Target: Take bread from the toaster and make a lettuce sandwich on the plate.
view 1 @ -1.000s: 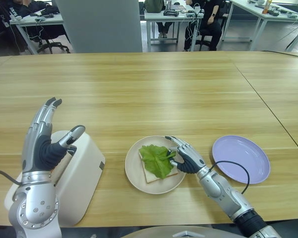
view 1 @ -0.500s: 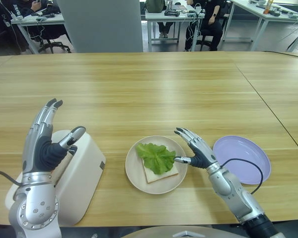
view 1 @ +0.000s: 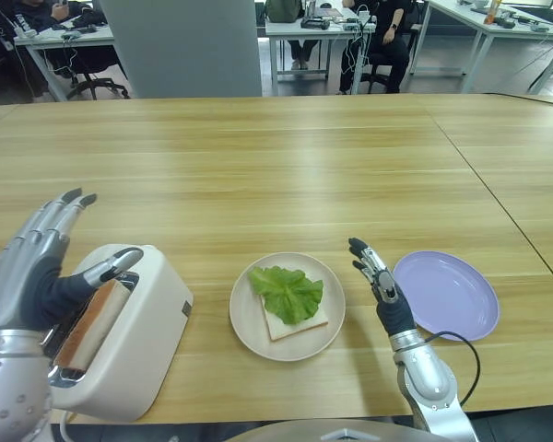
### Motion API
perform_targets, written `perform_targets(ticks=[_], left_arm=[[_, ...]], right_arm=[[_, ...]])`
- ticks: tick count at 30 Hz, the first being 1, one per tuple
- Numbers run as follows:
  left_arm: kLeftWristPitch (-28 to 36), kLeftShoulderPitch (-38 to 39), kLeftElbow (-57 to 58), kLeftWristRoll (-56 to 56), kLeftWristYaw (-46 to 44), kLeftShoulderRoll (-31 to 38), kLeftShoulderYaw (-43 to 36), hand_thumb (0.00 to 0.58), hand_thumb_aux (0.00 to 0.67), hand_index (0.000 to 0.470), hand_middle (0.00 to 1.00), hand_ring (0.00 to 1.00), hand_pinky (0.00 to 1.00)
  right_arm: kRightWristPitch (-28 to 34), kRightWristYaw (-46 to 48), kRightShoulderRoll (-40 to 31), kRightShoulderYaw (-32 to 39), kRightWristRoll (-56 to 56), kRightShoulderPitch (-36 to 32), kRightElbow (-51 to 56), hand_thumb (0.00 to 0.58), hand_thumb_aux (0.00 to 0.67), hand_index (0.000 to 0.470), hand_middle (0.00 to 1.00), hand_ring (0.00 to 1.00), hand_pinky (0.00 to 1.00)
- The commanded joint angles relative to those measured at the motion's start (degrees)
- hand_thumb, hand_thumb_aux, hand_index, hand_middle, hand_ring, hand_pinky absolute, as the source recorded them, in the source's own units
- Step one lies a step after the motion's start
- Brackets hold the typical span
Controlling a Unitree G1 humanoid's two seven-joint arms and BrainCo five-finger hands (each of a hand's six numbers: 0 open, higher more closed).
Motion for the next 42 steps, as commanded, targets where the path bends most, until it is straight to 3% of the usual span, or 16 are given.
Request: perform_targets(ticks=[1,8,20,31,32,33,35,36,38,40,41,42], left_arm=[[-0.46,3.85,2.49,-0.93,-4.41,1.26,5.55,0.000,0.000,0.000,0.00,0.00,0.00],[-2.16,11.41,3.61,-0.81,-10.04,2.38,13.28,0.000,0.000,0.000,0.00,0.00,0.00],[-5.07,15.82,2.08,-3.90,-15.18,-0.79,9.74,0.000,0.000,0.000,0.00,0.00,0.00],[-8.84,17.36,5.86,2.58,-12.61,-3.47,4.98,0.000,0.000,0.000,0.00,0.00,0.00],[-8.97,17.11,6.12,2.78,-12.43,-3.38,5.01,0.152,0.095,0.065,0.00,0.00,0.00],[-9.05,16.90,6.31,2.92,-12.34,-3.27,5.02,0.152,0.095,0.065,0.00,0.00,0.00],[-9.05,16.58,6.40,3.10,-12.21,-3.20,5.11,0.468,0.376,0.258,0.00,0.00,0.00],[-9.01,16.50,6.38,3.23,-12.16,-3.24,5.11,0.468,0.376,0.258,0.00,0.00,0.00],[-9.06,16.24,6.57,3.60,-11.98,-3.11,5.24,0.540,0.494,0.339,0.00,0.00,0.00],[-9.18,16.01,6.97,4.02,-11.74,-3.01,5.33,0.547,0.510,0.350,0.00,0.00,0.00],[-9.21,15.95,6.98,4.09,-11.64,-3.14,5.27,0.580,0.654,0.449,0.00,0.00,0.00],[-9.15,15.80,6.90,4.18,-11.62,-3.20,5.15,0.580,0.670,0.460,0.00,0.00,0.00]], right_arm=[[0.94,-0.23,0.78,0.20,0.88,0.00,0.65,0.000,0.000,0.000,0.04,0.04,0.04],[0.44,-1.47,0.49,-1.33,-0.65,-0.45,3.20,0.000,0.000,0.000,0.03,0.03,0.03],[-0.30,-3.20,1.35,-1.89,-2.98,-3.34,7.72,0.000,0.000,0.000,0.03,0.03,0.03],[-0.33,-2.91,0.72,-3.43,-2.47,-5.36,7.97,0.000,0.000,0.000,0.04,0.04,0.04],[-0.38,-2.91,0.65,-3.55,-2.43,-5.28,8.07,0.000,0.000,0.000,0.04,0.04,0.04],[-0.45,-2.91,0.62,-3.61,-2.42,-5.20,8.22,0.000,0.000,0.000,0.04,0.04,0.04],[-0.60,-2.88,0.64,-3.64,-2.47,-5.15,8.66,0.000,0.000,0.000,0.04,0.04,0.04],[-0.67,-2.84,0.64,-3.66,-2.46,-5.18,8.86,0.000,0.000,0.000,0.04,0.04,0.04],[-0.74,-2.80,0.67,-3.59,-2.49,-5.19,9.08,0.000,0.000,0.000,0.04,0.04,0.04],[-0.74,-2.72,0.65,-3.59,-2.52,-5.37,9.28,0.000,0.000,0.000,0.04,0.04,0.04],[-0.75,-2.64,0.60,-3.61,-2.50,-5.47,9.39,0.000,0.000,0.000,0.04,0.04,0.04],[-0.75,-2.58,0.51,-3.63,-2.54,-5.52,9.46,0.000,0.000,0.000,0.04,0.04,0.04]])
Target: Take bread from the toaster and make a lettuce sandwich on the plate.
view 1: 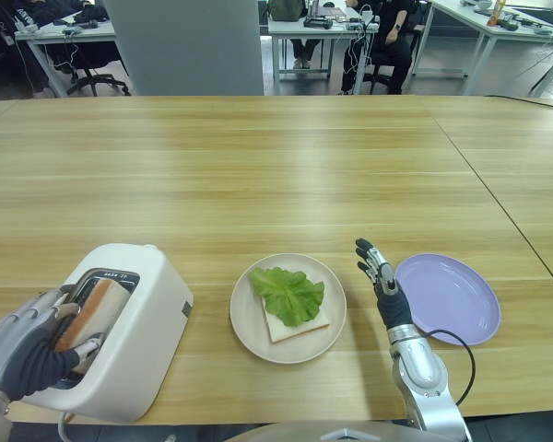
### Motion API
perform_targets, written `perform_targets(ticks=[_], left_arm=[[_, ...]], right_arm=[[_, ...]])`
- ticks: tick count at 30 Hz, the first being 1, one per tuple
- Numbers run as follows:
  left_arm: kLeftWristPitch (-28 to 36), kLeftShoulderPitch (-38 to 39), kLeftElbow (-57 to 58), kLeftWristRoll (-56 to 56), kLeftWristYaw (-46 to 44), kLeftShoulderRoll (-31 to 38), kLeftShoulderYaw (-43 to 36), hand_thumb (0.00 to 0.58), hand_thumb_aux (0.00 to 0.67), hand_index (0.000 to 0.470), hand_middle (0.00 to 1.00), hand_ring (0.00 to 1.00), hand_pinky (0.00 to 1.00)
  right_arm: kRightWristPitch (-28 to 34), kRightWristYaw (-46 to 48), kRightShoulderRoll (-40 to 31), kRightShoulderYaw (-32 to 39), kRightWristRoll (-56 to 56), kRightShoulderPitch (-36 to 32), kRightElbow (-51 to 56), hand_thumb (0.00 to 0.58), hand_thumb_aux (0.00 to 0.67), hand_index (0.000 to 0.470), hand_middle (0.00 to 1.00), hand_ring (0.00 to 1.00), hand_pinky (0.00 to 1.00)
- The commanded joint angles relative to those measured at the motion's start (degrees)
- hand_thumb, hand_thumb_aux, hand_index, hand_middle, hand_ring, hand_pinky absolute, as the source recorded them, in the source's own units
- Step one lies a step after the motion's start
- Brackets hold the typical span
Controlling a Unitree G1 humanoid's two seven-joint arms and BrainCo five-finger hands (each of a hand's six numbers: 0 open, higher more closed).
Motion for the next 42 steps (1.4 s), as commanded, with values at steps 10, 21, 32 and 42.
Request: perform_targets(ticks=[10,21,32,42], left_arm=[[1.40,-2.85,0.69,-0.45,0.77,-0.57,-0.87,0.580,0.670,0.460,0.00,0.00,0.00],[6.58,-15.19,-0.78,-6.36,4.18,1.03,5.16,0.580,0.670,0.460,0.00,0.00,0.00],[7.33,-24.55,3.57,-8.25,8.78,7.11,8.73,0.580,0.670,0.460,0.82,0.82,0.82],[16.80,-40.40,5.09,-18.11,8.20,12.22,1.50,0.580,0.670,0.460,0.82,0.82,0.82]], right_arm=[[-0.32,0.19,-0.56,-0.13,-0.67,-0.66,1.77,0.000,0.000,0.000,0.04,0.04,0.04],[-0.76,-0.01,-0.64,-0.38,-1.08,-1.40,3.19,0.000,0.000,0.000,0.05,0.05,0.05],[-0.70,-0.08,-0.33,-0.43,-1.33,-1.68,3.51,0.000,0.000,0.000,0.05,0.05,0.05],[-0.73,-1.20,-0.55,-0.23,-3.86,-2.68,3.10,0.000,0.000,0.000,0.05,0.05,0.05]])
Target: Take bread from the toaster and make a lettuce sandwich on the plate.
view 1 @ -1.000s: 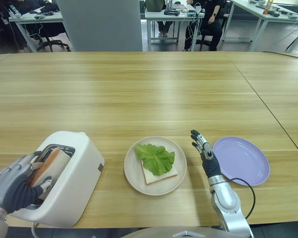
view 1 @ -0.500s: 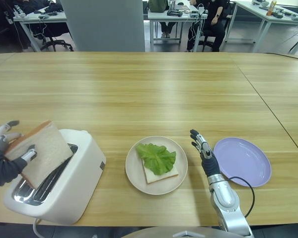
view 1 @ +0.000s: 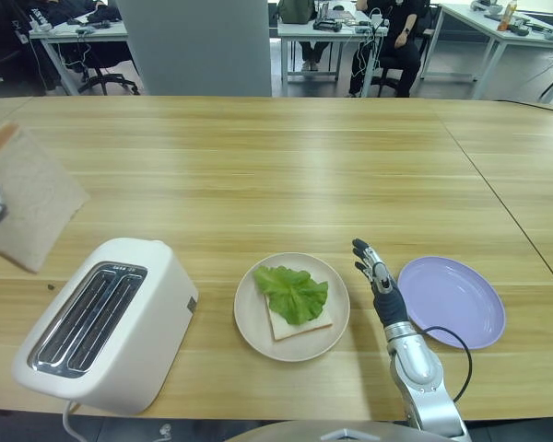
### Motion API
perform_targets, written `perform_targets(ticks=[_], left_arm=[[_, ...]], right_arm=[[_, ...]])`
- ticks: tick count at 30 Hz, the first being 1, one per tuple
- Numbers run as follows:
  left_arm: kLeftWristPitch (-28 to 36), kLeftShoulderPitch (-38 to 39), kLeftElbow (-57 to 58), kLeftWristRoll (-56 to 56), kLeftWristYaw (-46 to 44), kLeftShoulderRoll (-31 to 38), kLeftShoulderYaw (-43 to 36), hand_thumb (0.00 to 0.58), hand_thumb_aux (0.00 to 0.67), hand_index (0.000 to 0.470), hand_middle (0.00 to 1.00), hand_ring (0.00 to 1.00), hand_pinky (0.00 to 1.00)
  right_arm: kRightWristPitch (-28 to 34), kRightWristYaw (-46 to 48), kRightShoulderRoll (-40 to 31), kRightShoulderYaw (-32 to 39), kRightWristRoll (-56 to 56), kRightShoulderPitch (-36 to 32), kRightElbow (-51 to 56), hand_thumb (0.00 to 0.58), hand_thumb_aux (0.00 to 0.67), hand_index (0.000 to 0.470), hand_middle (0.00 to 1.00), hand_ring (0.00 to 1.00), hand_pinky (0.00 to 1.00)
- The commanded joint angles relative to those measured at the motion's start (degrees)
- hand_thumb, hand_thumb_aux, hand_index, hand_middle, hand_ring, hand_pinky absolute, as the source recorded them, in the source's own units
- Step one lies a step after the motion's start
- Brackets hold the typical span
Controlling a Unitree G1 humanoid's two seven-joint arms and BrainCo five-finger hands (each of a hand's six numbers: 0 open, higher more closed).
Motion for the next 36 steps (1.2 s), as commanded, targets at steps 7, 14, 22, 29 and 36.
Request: perform_targets(ticks=[7,14,22,29,36], left_arm=[[17.13,-16.47,5.95,-19.73,-6.22,-1.69,-23.11,0.580,0.670,0.460,0.82,0.82,0.82],[17.11,-25.81,20.60,-26.04,-10.77,-5.03,-40.46,0.580,0.670,0.460,0.82,0.82,0.82],[13.07,-33.83,38.61,-27.53,-17.29,-7.83,-53.43,0.580,0.670,0.460,0.82,0.82,0.82],[7.81,-37.51,50.39,-27.27,-23.11,-10.72,-61.76,0.580,0.670,0.460,0.82,0.82,0.82],[3.30,-38.49,58.04,-25.15,-25.13,-11.90,-65.83,0.580,0.670,0.460,0.82,0.82,0.82]], right_arm=[[0.61,-3.52,-3.67,-1.55,-8.54,-1.76,-0.53,0.000,0.000,0.000,0.05,0.05,0.05],[-0.65,-6.36,-8.67,-3.00,-17.05,-1.81,-3.43,0.000,0.000,0.000,0.05,0.05,0.05],[-2.10,-6.03,-14.74,-4.67,-23.32,-1.37,-7.79,0.000,0.000,0.000,0.04,0.04,0.04],[-6.59,-4.81,-18.89,-1.83,-28.87,-2.17,-10.04,0.000,0.000,0.000,0.05,0.05,0.05],[-9.24,-4.03,-19.79,3.35,-35.95,-2.24,-10.25,0.000,0.000,0.000,0.05,0.05,0.05]])
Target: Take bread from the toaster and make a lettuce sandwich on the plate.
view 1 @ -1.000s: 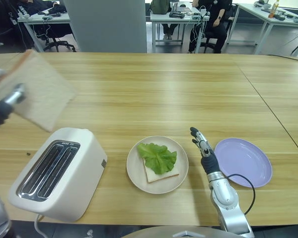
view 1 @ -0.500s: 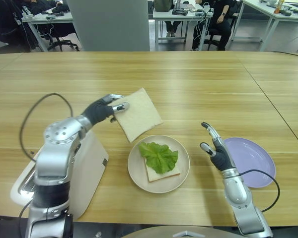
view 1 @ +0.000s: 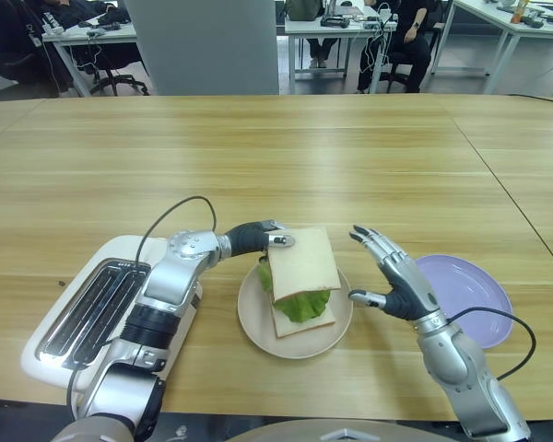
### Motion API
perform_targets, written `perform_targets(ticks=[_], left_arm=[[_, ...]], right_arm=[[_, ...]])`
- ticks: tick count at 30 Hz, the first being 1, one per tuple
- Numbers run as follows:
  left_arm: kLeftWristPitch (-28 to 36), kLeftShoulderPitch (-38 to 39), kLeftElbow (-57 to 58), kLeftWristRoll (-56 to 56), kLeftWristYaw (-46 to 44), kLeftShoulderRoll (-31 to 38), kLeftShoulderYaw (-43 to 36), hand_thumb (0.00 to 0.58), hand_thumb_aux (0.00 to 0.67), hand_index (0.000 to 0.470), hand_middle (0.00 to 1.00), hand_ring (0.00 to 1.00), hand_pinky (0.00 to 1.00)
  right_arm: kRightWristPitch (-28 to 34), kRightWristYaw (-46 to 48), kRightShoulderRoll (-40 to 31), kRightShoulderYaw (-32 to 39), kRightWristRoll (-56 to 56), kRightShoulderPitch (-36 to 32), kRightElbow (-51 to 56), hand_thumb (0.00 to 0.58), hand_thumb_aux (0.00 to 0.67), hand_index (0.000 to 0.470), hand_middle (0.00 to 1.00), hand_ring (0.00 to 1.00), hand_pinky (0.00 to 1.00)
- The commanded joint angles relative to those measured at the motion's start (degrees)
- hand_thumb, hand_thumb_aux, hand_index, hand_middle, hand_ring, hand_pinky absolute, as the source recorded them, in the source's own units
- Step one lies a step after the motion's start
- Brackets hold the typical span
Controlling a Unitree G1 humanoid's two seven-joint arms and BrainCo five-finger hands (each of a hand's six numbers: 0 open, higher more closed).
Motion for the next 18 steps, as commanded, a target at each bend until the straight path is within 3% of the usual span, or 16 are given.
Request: perform_targets(ticks=[1,7,18], left_arm=[[-2.70,-0.82,4.25,2.05,-0.15,-0.45,-1.69,0.580,0.670,0.460,0.82,0.82,0.82],[-5.20,0.51,5.95,3.73,-0.04,-1.01,-2.93,0.580,0.670,0.460,0.82,0.82,0.82],[-6.28,3.47,4.95,4.87,1.43,-0.77,-2.76,0.580,0.670,0.460,0.81,0.81,0.81]], right_arm=[[-1.61,1.13,-0.42,3.30,-3.32,0.07,-0.19,0.000,0.000,0.000,0.05,0.05,0.05],[-3.29,2.79,-1.19,7.92,-6.31,-1.13,3.02,0.000,0.000,0.000,0.05,0.05,0.05],[-4.77,5.23,-2.78,9.81,-5.33,-5.81,8.45,0.000,0.000,0.000,0.05,0.05,0.05]])
